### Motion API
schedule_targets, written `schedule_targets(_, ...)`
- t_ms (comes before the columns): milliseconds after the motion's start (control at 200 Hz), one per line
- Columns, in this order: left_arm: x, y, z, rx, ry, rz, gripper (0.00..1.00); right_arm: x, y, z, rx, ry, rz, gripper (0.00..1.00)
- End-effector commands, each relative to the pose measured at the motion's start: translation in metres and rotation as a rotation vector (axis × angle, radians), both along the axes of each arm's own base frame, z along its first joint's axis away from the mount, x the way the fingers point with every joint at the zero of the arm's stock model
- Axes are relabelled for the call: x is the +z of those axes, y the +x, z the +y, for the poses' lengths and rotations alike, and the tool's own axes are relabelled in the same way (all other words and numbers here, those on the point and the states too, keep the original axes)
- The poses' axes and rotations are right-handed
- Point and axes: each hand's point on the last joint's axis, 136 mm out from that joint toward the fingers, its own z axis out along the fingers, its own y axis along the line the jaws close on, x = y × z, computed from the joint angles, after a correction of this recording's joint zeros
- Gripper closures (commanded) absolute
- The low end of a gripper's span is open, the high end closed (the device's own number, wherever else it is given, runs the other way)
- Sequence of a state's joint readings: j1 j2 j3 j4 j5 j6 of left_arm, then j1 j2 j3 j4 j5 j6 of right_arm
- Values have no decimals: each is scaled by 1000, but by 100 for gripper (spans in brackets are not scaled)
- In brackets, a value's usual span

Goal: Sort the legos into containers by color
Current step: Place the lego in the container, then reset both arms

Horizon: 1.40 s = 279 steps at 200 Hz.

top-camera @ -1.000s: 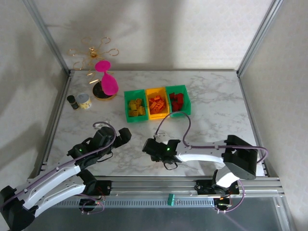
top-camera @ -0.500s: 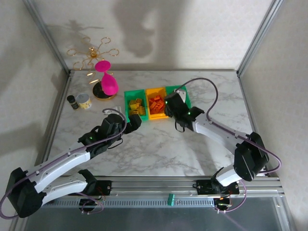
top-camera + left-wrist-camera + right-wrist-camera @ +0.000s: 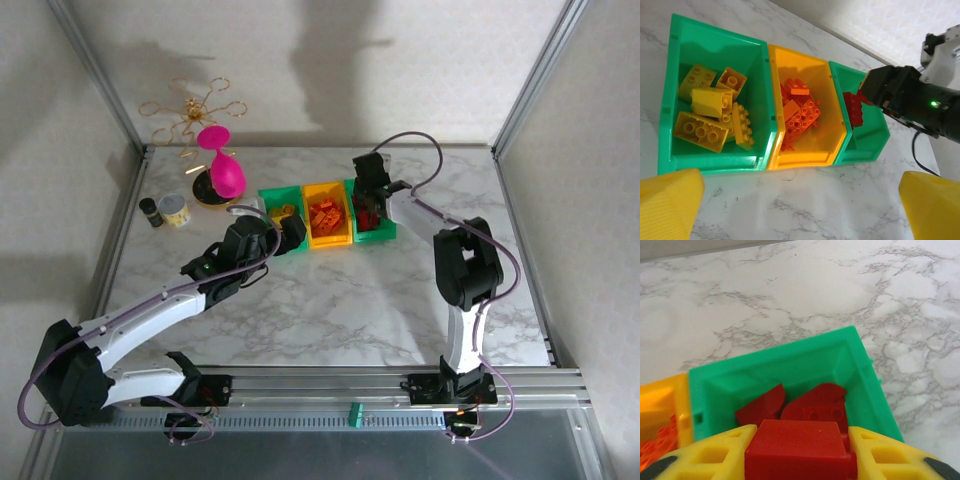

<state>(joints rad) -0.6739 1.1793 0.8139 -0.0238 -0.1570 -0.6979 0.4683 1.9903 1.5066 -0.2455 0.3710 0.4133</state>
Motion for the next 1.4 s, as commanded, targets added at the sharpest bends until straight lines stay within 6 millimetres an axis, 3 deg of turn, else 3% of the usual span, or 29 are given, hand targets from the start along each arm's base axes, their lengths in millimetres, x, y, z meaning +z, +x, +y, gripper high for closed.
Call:
schedule_targets(0, 16, 9, 7, 31, 16, -56, 0, 10, 16, 17, 63, 25, -30, 54)
schedule_targets(130, 14, 10, 16, 54, 26, -53, 0, 25, 19, 26, 101, 59, -40, 37)
schedule_targets(225, 10, 10, 23, 70, 44, -55, 0, 49, 15, 27, 117, 83, -81, 27)
schedule_targets(416, 11, 16, 42, 120, 78, -53, 0, 92, -8, 10, 90, 120, -172, 1)
schedule_targets(591, 42, 9, 76, 205, 85, -211, 0, 125, -38, -33, 10, 118, -314, 2)
schedule_targets(756, 49, -2, 147, 441, 279, -238, 0, 142, -73, -93, -106, 26, -452, 2)
schedule_targets(881, 24, -7, 211, 648, 438, -177, 0, 134, -102, -151, -283, -58, -503, 1)
schedule_targets(1001, -6, -13, 262, 789, 497, -165, 0, 88, -123, -205, -429, -81, -483, 1)
schedule_targets(1101, -35, -29, 308, 964, 473, -164, 0, 52, -143, -243, -565, -145, -478, 1)
schedule_targets(1171, -53, -28, 314, 944, 469, -176, 0, 32, -149, -259, -577, -153, -502, 1)
schedule_targets(1267, -61, -17, 301, 836, 509, -204, 0, 13, -145, -265, -519, -104, -513, 2)
schedule_targets(1392, -62, -18, 281, 729, 440, -330, 0, 24, -138, -245, -350, -73, -618, 1)
